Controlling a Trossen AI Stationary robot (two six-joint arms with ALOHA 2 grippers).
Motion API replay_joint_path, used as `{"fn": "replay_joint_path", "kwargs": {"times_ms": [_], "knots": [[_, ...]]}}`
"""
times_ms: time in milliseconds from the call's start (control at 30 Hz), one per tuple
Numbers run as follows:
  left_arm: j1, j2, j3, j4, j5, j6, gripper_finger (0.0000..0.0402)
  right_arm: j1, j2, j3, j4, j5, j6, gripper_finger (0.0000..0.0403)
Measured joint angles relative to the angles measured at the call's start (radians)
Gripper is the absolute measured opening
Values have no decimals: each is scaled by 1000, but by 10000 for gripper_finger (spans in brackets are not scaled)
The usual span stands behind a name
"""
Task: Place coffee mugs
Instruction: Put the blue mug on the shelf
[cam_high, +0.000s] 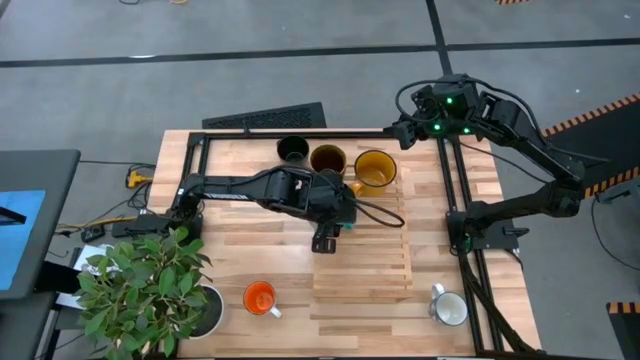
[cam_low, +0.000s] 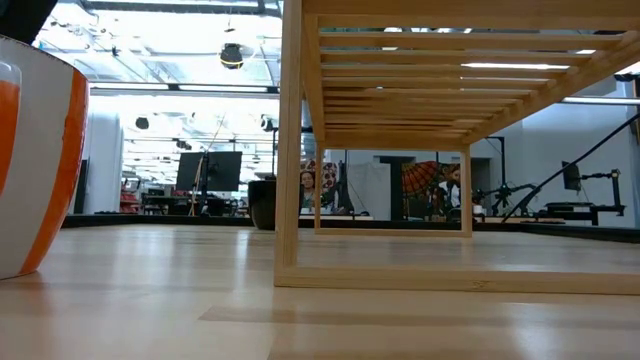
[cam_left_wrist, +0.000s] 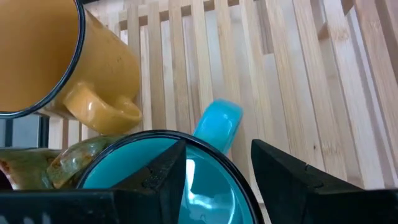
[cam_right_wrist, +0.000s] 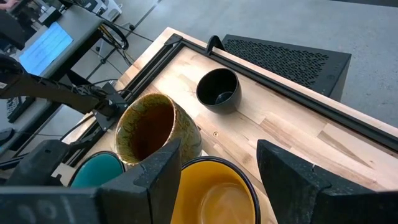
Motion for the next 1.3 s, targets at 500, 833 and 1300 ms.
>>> {"fn": "replay_joint_path", "kwargs": {"times_ms": [500,833,1300], "knots": [[0,1,1,60,10,12,165,0,0,0,0,0,0,233],[-5,-188,-3,1,-69,-122,152,0,0,0,0,0,-5,233],[-44,-708,-887,541,-287,-343,1,1,0,0,0,1,-9,233]]}}
